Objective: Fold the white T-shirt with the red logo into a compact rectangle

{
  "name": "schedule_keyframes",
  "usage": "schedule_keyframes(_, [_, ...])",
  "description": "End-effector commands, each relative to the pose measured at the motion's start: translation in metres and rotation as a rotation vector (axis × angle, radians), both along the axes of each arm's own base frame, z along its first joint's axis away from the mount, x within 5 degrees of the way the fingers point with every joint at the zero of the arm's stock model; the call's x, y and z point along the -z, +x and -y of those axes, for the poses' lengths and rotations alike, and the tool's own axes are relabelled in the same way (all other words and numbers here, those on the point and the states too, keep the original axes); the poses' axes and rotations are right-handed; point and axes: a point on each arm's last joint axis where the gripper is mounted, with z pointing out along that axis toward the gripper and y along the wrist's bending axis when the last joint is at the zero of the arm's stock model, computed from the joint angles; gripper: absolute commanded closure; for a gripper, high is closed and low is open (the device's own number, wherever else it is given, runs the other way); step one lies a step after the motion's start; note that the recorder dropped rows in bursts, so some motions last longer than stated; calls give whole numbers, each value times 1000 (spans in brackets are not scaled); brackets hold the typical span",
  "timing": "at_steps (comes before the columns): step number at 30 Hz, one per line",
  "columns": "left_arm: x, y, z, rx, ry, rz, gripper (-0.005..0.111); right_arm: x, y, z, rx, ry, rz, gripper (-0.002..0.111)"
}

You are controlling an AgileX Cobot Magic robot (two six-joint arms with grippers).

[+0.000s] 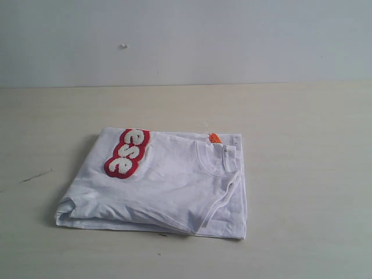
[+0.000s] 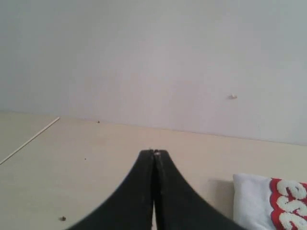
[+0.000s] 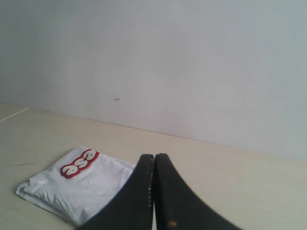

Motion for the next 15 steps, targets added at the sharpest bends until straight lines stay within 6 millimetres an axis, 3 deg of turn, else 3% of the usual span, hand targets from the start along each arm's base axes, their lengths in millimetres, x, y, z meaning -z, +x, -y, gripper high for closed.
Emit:
schedule_keyframes(1, [3,0,1,11,33,-25,107,-1,-1,0,4,-2,9,108])
schedule_keyframes(15, [23,-3,0,2,27,-252,107,-1,-1,0,4,0,8,108])
